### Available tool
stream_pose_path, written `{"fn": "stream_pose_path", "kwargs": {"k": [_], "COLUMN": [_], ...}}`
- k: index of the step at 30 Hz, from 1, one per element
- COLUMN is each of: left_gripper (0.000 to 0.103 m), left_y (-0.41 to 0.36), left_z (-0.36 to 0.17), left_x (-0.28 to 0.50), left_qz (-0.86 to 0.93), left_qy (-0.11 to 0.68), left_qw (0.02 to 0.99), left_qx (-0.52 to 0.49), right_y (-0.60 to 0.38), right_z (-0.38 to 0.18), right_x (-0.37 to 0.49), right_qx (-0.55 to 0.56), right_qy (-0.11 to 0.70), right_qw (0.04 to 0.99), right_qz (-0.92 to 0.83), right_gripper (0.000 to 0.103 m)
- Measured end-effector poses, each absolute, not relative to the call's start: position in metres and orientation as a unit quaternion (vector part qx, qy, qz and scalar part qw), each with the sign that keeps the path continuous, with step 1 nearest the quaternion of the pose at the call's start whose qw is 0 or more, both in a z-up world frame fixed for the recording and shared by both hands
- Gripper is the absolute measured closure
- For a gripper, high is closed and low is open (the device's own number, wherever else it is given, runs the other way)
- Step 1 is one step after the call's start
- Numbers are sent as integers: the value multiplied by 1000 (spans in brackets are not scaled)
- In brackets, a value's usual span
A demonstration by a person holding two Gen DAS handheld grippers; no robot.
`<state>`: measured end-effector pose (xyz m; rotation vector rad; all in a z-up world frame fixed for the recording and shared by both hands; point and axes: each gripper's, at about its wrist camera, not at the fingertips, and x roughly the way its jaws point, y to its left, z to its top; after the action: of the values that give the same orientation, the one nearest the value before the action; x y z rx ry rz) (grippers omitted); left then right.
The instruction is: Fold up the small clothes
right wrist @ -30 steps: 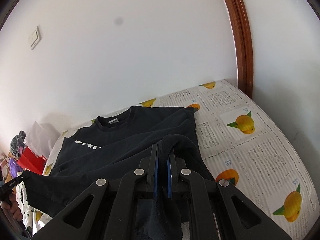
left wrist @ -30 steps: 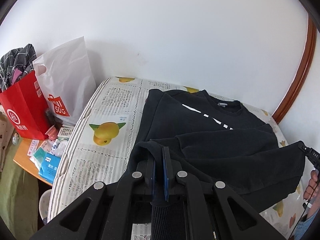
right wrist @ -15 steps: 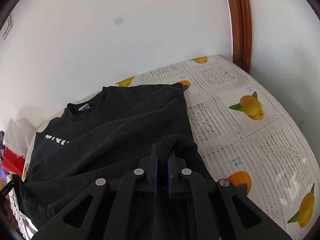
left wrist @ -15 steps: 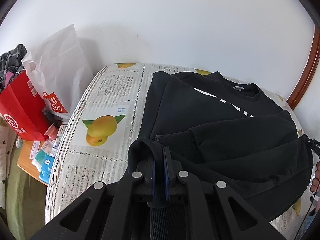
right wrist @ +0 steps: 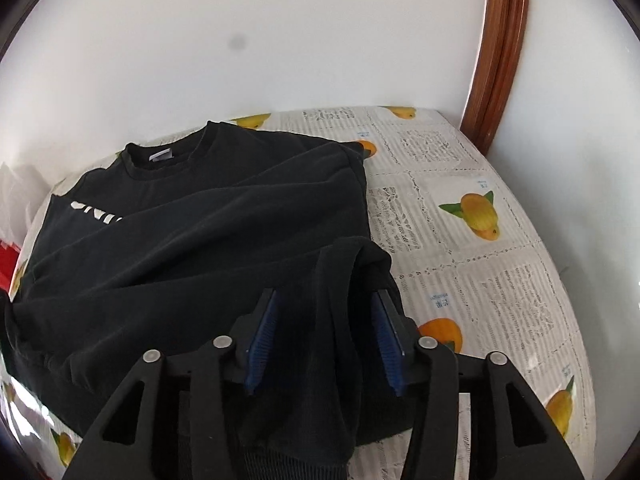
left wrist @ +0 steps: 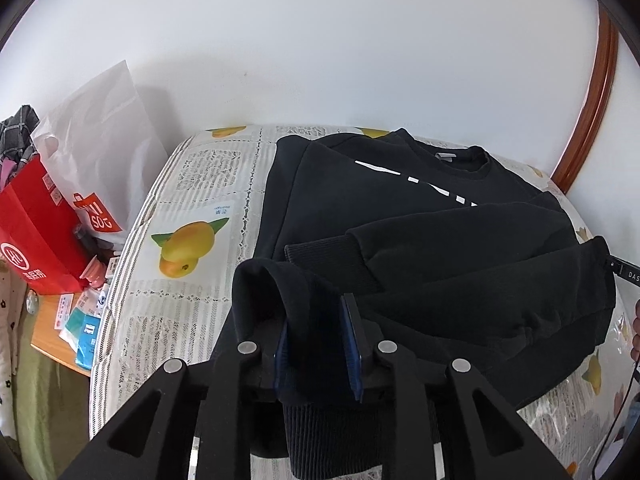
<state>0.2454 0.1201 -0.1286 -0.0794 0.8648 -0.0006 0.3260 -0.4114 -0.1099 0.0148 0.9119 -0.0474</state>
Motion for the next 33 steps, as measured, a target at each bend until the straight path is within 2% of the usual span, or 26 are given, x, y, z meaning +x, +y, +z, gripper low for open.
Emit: {"fn": "stream_pose_path", "kwargs": {"k": [2,6,9,14,20,27,28,30,31,33], "left_gripper": [75,57,50,47,47,48,48,49,51,61], "left_y": [124,129,137,160,180,177,176,172,171,170], "left_z": [-128,-129,-125,-122,-149,-173,-174,-175,-176,-176], "left_x": [238,218,203,191,202,218,219,221,222,223], "left_qz": [-8,-28,-16,27,60,44,43,45,45,42], "left_qy": [421,418,400,384,420,447,447,447,447,448], "left_qw": [906,905,914,919,900,884,885,886,886,885], "left_qx": [-50,-70,-70,-89,-101,-128,-127,-120,-118,-120], "right_y": [-417,-443,-457,-458,-465,-466,-465,-461,-459,-456], "right_z": [-108,-107,-112,-131,-142,-147,-147,-146,-145,-143], "right_x": [313,289,285,292,299,306,306,305,305,304], "right_qx": [9,45,75,65,101,108,103,101,98,84], "right_qy": [437,409,413,432,435,444,443,441,439,434], "right_qw": [899,910,906,897,893,888,889,892,893,897], "right_qz": [-22,-45,-46,-65,-61,-53,-49,-20,-19,-21], "right_gripper": [52,52,52,52,45,46,48,70,71,87]}}
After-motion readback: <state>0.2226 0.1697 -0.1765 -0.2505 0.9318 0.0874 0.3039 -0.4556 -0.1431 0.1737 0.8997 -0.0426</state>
